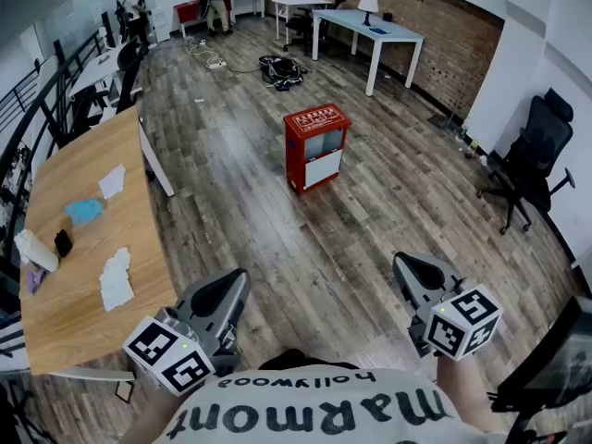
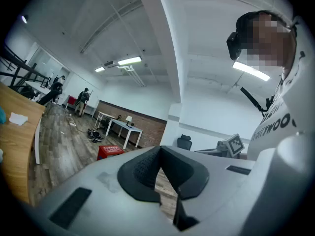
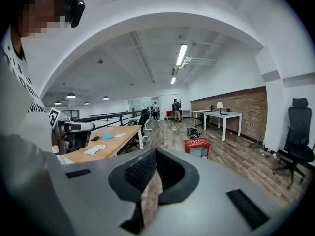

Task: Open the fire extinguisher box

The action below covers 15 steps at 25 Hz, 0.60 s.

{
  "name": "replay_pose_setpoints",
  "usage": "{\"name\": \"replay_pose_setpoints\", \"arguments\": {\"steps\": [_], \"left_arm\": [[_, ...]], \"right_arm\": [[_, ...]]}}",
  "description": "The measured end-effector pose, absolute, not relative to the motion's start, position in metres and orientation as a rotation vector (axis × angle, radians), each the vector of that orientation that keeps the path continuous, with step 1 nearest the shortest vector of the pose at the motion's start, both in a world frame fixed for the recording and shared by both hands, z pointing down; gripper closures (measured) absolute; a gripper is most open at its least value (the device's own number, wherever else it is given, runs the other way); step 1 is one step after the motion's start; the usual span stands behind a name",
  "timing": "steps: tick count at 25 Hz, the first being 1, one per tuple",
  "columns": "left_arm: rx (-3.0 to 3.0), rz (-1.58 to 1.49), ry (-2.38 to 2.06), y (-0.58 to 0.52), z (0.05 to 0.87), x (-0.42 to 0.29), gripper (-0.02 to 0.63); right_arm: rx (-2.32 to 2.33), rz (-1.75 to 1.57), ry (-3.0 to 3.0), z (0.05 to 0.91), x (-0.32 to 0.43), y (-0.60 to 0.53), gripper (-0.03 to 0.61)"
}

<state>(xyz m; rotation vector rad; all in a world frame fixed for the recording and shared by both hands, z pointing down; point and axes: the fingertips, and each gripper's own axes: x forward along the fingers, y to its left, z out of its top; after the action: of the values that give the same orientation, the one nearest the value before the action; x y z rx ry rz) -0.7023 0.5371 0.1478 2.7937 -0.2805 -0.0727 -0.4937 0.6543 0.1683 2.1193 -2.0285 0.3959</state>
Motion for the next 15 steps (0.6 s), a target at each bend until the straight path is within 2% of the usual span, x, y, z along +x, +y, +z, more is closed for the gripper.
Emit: {"name": "replay_pose_setpoints", "arguments": {"steps": [15], "left_arm": [[2.808,-0.072,-0.189,0.543,0.146,-0.71,0.607]], "right_arm": [[2.184,0.414,-1.994,0.174,-0.515,0.663,0.569]]}}
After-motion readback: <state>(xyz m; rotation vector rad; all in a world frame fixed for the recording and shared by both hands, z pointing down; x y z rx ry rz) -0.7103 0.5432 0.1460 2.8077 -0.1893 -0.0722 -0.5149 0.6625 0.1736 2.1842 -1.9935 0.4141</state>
